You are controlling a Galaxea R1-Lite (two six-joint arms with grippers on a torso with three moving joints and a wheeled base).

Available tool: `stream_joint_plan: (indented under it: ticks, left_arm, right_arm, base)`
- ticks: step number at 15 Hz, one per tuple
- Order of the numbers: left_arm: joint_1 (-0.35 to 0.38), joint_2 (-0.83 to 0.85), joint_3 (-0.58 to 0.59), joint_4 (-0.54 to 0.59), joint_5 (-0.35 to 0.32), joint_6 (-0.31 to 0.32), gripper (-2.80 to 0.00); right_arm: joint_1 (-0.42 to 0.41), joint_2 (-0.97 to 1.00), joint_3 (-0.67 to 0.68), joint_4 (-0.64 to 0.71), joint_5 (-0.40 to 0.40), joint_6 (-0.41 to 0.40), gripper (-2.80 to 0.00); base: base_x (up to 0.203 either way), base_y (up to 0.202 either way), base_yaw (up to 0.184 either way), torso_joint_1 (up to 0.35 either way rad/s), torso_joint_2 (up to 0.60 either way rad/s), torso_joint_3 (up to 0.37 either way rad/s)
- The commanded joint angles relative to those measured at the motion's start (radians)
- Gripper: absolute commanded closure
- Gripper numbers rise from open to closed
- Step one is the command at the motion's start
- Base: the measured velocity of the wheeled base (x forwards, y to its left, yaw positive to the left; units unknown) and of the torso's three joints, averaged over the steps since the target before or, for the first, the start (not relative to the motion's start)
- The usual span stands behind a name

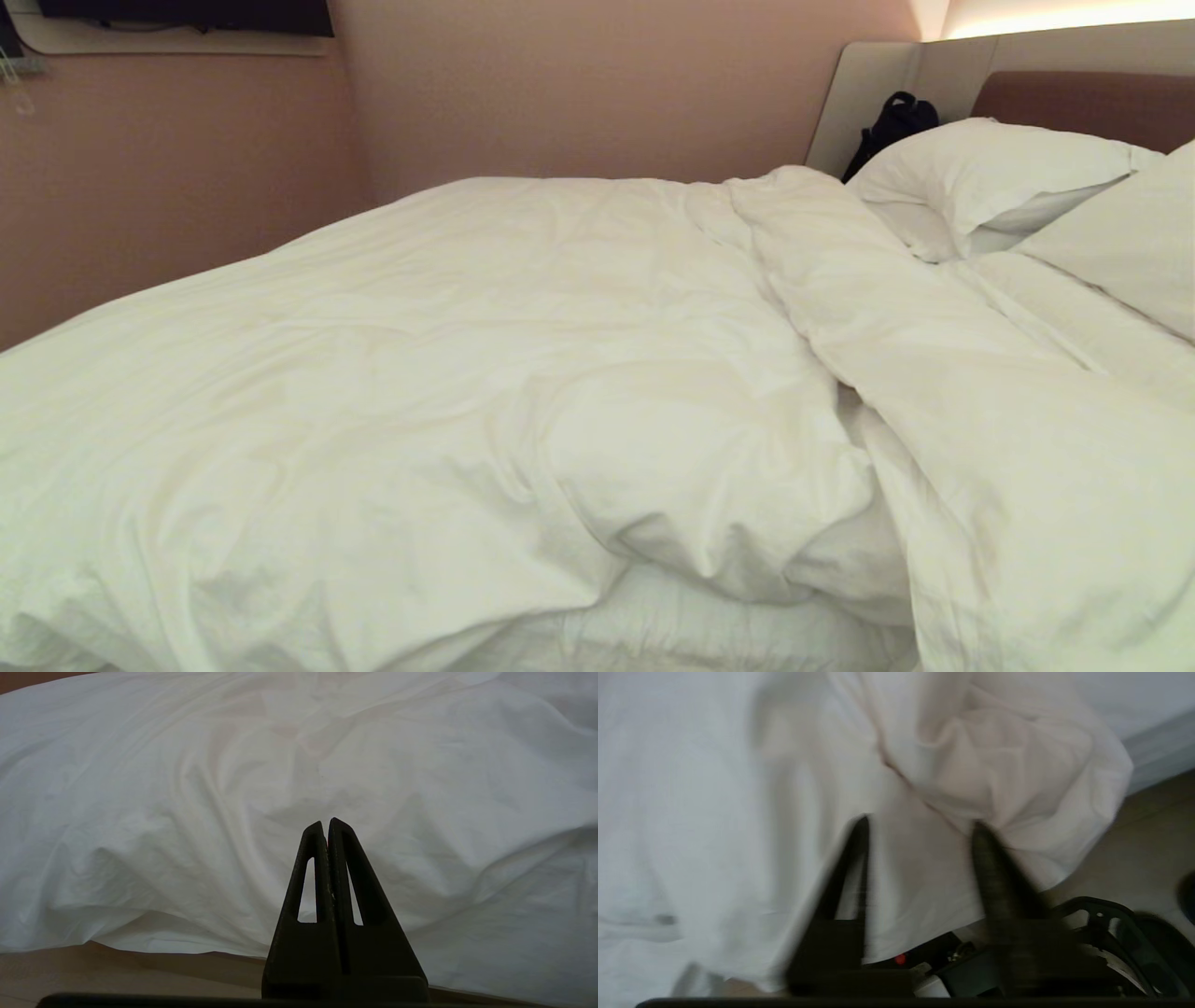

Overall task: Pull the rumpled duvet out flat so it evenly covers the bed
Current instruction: Flatten the corners of the folded blanket

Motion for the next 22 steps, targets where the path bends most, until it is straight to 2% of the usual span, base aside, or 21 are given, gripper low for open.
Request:
stream_joint_plan:
  ticks: [1,3,5,7,10,14,17,18,20,22]
  left_arm:
    - [0.0,0.0,0.0,-0.001,0.0,0.0,0.0]
    - [0.0,0.0,0.0,-0.001,0.0,0.0,0.0]
    - [0.0,0.0,0.0,-0.001,0.0,0.0,0.0]
    - [0.0,0.0,0.0,-0.001,0.0,0.0,0.0]
    - [0.0,0.0,0.0,-0.001,0.0,0.0,0.0]
    - [0.0,0.0,0.0,-0.001,0.0,0.0,0.0]
    - [0.0,0.0,0.0,-0.001,0.0,0.0,0.0]
    - [0.0,0.0,0.0,-0.001,0.0,0.0,0.0]
    - [0.0,0.0,0.0,-0.001,0.0,0.0,0.0]
    - [0.0,0.0,0.0,-0.001,0.0,0.0,0.0]
  right_arm:
    - [0.0,-0.014,0.058,-0.055,-0.037,-0.005,0.0]
    - [0.0,-0.028,0.104,-0.061,-0.042,-0.028,0.0]
    - [0.002,-0.074,0.101,-0.061,-0.037,-0.038,0.0]
    - [0.004,-0.13,0.078,-0.059,-0.023,-0.081,0.0]
    - [0.003,-0.1,0.111,-0.049,-0.018,-0.088,0.0]
    - [-0.005,-0.026,0.168,-0.066,-0.049,-0.041,0.0]
    - [-0.019,0.055,0.156,-0.189,-0.138,0.046,0.0]
    - [-0.031,0.077,0.149,-0.206,-0.152,0.053,0.0]
    - [-0.072,0.134,0.133,-0.224,-0.156,0.056,0.0]
    - [-0.151,0.197,0.113,-0.259,-0.155,0.056,0.0]
  base:
    - [0.0,0.0,0.0,0.0,0.0,0.0]
    - [0.0,0.0,0.0,0.0,0.0,0.0]
    - [0.0,0.0,0.0,0.0,0.0,0.0]
    - [0.0,0.0,0.0,0.0,0.0,0.0]
    - [0.0,0.0,0.0,0.0,0.0,0.0]
    - [0.0,0.0,0.0,0.0,0.0,0.0]
    - [0.0,0.0,0.0,0.0,0.0,0.0]
    - [0.0,0.0,0.0,0.0,0.0,0.0]
    - [0.0,0.0,0.0,0.0,0.0,0.0]
    - [0.0,0.0,0.0,0.0,0.0,0.0]
